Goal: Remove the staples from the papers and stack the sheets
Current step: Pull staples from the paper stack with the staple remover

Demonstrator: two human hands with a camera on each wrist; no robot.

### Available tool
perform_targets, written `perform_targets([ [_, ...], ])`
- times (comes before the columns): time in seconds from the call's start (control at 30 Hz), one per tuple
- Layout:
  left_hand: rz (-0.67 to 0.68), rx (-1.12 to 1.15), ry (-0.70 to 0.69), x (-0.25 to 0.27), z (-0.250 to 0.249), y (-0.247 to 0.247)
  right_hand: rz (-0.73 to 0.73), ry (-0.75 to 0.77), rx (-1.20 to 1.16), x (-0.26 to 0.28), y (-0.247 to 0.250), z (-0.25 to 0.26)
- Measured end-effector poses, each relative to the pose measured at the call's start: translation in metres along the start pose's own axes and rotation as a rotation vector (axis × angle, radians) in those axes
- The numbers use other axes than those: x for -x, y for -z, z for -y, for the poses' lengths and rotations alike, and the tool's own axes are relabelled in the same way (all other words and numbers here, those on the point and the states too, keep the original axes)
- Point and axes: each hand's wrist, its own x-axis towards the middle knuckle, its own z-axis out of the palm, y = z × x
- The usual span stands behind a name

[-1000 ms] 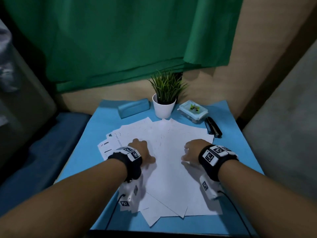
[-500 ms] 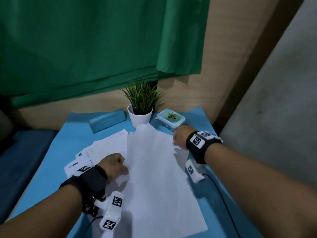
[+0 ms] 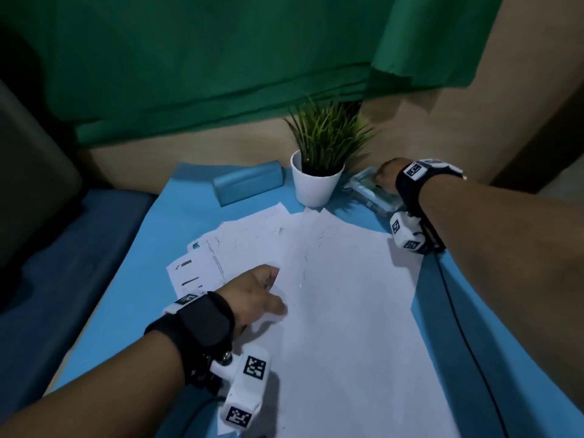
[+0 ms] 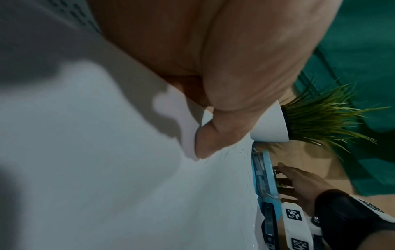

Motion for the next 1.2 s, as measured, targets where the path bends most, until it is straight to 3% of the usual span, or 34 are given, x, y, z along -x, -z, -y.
perform_targets([
  [0.07,0.014,0.035,-0.007,0.0,0.001,0.0,0.008,-0.007,0.212,-0.096,-0.03,-0.032],
  [0.13,0.035,0.071,-0.017,-0.001,0.002,0.0,0.084,0.031,0.283,-0.144,-0.045,-0.049],
  [0.2,0.086,0.084,-0.022,0.001,0.002,0.001,0.058,-0.022,0.336,-0.085,-0.026,-0.023],
  [0.3,0.126,0.066,0.004,0.005,0.002,0.003,-0.109,0.01,0.375,0.013,0.009,0.011],
  [0.37,0.069,0.05,0.047,0.005,0.002,0.004,-0.227,-0.026,0.142,0.035,0.023,0.013],
  [0.47,0.025,0.081,0.091,0.009,0.002,0.001,-0.275,-0.047,-0.426,0.077,0.035,0.014],
  [0.5,0.019,0.1,0.094,0.011,0.002,0.0,-0.195,-0.044,-0.663,0.099,0.035,0.017],
  [0.6,0.021,0.106,0.079,0.021,-0.002,-0.004,0.287,-0.101,-1.492,0.154,0.013,0.028],
  [0.63,0.037,0.079,0.074,0.027,-0.006,-0.007,0.417,-0.151,-1.663,0.175,0.003,0.033],
  [0.73,0.006,0.059,0.08,0.039,-0.009,-0.01,0.648,-0.172,-1.814,0.238,-0.027,0.052],
  [0.8,-0.008,0.098,0.098,0.047,-0.009,-0.013,0.705,-0.185,-1.845,0.267,-0.044,0.06],
  [0.87,-0.023,0.111,0.094,0.054,-0.006,-0.018,0.622,-0.203,-1.823,0.284,-0.055,0.068],
  [0.93,-0.075,0.163,0.084,0.06,-0.003,-0.025,0.368,-0.14,-1.759,0.292,-0.067,0.075],
  [1.0,-0.113,0.235,0.073,0.062,0.002,-0.031,0.05,0.0,-1.525,0.297,-0.079,0.081],
  [1.07,-0.126,0.31,0.059,0.067,0.003,-0.039,-0.151,0.129,-1.251,0.302,-0.089,0.085],
  [1.2,-0.186,0.438,0.061,0.074,0.012,-0.048,-0.216,0.236,-0.905,0.31,-0.102,0.081],
])
